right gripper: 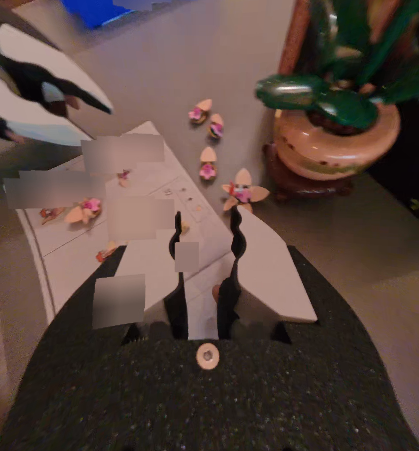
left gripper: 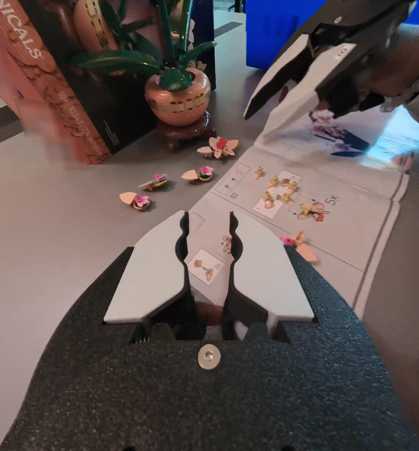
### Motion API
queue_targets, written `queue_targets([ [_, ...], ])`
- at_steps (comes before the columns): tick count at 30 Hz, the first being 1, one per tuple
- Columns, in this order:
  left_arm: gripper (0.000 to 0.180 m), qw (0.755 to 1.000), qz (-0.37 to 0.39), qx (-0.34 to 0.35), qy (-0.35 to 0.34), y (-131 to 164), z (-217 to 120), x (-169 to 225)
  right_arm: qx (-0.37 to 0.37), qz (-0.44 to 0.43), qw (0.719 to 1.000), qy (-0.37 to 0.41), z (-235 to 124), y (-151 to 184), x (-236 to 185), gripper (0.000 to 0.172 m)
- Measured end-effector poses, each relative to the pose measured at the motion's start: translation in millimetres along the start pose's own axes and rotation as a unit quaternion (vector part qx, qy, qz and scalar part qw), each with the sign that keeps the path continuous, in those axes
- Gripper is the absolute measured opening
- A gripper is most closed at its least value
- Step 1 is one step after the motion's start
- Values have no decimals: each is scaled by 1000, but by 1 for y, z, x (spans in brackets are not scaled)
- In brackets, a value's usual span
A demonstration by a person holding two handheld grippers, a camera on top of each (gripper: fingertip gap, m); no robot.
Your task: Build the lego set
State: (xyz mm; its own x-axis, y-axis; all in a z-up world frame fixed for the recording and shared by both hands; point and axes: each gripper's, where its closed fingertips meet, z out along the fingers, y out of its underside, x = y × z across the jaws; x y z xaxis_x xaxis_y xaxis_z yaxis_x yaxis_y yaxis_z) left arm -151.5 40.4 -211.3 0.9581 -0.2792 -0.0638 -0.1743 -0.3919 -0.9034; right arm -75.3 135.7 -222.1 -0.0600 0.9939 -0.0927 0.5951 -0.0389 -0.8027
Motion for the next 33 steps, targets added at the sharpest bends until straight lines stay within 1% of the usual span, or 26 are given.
queue_targets([
  [1,32,1000,4,1,-5,-1,3,-4,-4,27,1000,6,-1,3,14,36],
  [3,33,1000,11,3,-14,-3,10,-11,-20,63,998,-14,4,10,25,35],
  [5,34,999,20,4,-24,-5,15,-17,-57,75,995,-24,12,19,30,34],
  [8,34,999,42,17,-30,-10,20,-21,-109,63,991,-37,22,30,28,32],
  [12,33,997,65,42,-27,-16,24,-20,-119,34,992,-30,30,26,32,26],
  [15,34,996,73,49,-20,-15,24,-17,-126,-7,992,-16,35,25,38,13],
  [19,34,995,82,55,-23,-16,21,-17,-117,-69,991,-17,34,22,36,12],
  [21,34,995,83,58,-27,-17,19,-18,-100,-122,987,-9,31,18,35,12],
  [25,34,994,87,60,-31,-17,14,-17,-75,-242,967,35,18,9,40,11],
  [27,34,994,88,58,-34,-16,11,-15,-69,-280,957,44,13,8,42,11],
  [33,34,993,91,62,-38,-15,5,-5,-63,-289,955,30,0,12,50,11],
])
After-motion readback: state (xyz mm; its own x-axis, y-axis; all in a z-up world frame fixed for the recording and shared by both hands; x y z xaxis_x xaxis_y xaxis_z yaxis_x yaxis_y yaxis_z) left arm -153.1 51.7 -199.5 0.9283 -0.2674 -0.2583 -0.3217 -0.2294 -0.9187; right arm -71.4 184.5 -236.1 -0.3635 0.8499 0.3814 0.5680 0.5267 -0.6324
